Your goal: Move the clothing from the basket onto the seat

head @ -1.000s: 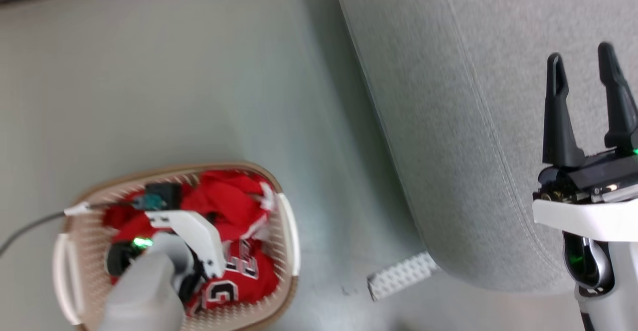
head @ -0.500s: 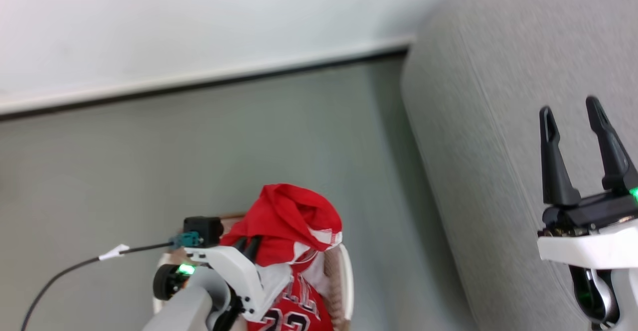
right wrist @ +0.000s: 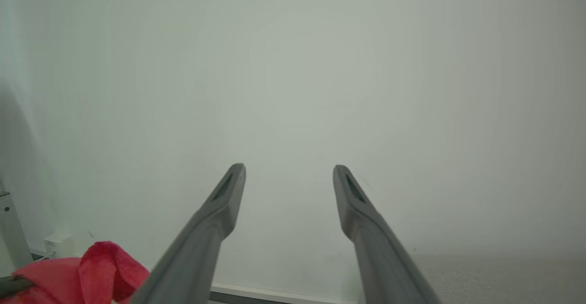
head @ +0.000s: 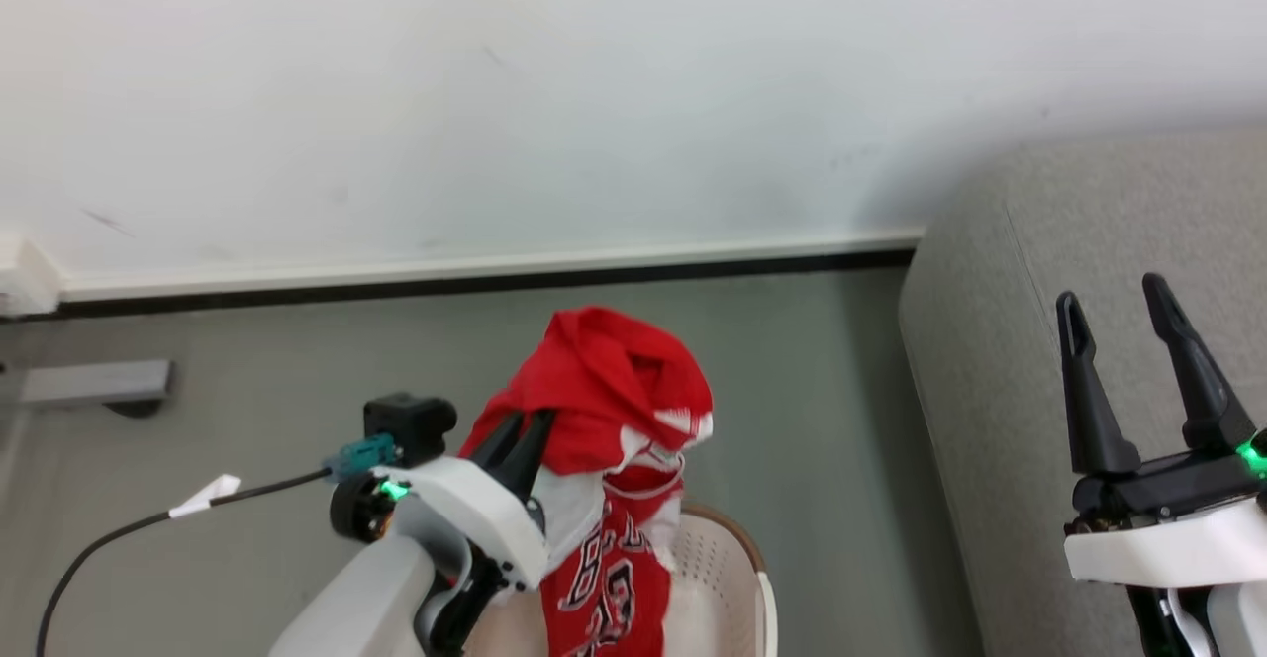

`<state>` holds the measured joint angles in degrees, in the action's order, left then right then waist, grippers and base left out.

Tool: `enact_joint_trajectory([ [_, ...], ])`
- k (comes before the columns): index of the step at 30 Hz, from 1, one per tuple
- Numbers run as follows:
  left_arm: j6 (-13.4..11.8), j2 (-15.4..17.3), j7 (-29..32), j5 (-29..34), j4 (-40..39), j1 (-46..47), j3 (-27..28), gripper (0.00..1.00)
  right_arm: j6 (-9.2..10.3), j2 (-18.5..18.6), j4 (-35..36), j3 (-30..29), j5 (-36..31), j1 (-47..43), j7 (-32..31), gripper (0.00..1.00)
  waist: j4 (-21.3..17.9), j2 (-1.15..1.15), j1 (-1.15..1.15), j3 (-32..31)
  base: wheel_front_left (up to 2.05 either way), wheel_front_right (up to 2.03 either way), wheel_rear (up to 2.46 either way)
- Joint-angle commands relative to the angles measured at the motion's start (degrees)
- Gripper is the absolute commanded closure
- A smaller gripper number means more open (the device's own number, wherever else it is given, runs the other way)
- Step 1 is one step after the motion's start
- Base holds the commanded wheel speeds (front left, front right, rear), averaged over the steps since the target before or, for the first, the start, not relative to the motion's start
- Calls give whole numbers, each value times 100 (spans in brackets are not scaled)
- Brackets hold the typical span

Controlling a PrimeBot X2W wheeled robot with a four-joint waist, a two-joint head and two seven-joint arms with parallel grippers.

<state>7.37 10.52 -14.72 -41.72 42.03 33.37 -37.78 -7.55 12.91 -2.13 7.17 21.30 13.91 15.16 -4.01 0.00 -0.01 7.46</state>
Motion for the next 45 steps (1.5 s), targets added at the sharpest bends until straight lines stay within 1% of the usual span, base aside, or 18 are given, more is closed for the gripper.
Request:
enact_joint_trajectory([
  [1, 1, 55, -38, 36, -172, -71, 20, 100, 12, 48, -36, 4, 48, -101, -2, 0, 135, 0, 1, -186, 0, 0, 0],
  [7, -173, 165, -44, 185, -1196, -144, 136, 100, 12, 62, -107, 28, 87, -280, -2, 0, 244, 0, 1, -508, 0, 0, 0],
  [13, -425, 339, 77, 241, -2162, -56, 231, 100, 12, 28, -139, 133, 134, -449, -3, 0, 299, 0, 1, -714, 0, 0, 0],
  [16, -534, 441, 205, 227, -2558, 53, 310, 100, 12, 20, -158, 214, 149, -511, -3, 0, 309, 0, 1, -747, 0, 0, 0],
  [22, -657, 578, 420, 177, -3093, 265, 428, 100, 12, 42, -199, 401, 194, -601, -3, 0, 259, 0, 1, -819, 0, 0, 0],
  [32, -832, 655, 581, 143, -3464, 319, 486, 100, 12, 45, -183, 710, 307, -584, -3, 0, 105, 0, 1, -855, 0, 0, 0],
  [41, -843, 615, 570, 121, -3458, 270, 433, 100, 12, 165, -54, 1107, 541, -472, -3, 0, 151, 0, 1, -802, 0, 0, 0],
  [45, -800, 548, 551, 112, -3363, 311, 367, 100, 12, 170, 58, 1403, 947, -373, -3, 0, 222, 0, 1, -743, 0, 0, 0],
])
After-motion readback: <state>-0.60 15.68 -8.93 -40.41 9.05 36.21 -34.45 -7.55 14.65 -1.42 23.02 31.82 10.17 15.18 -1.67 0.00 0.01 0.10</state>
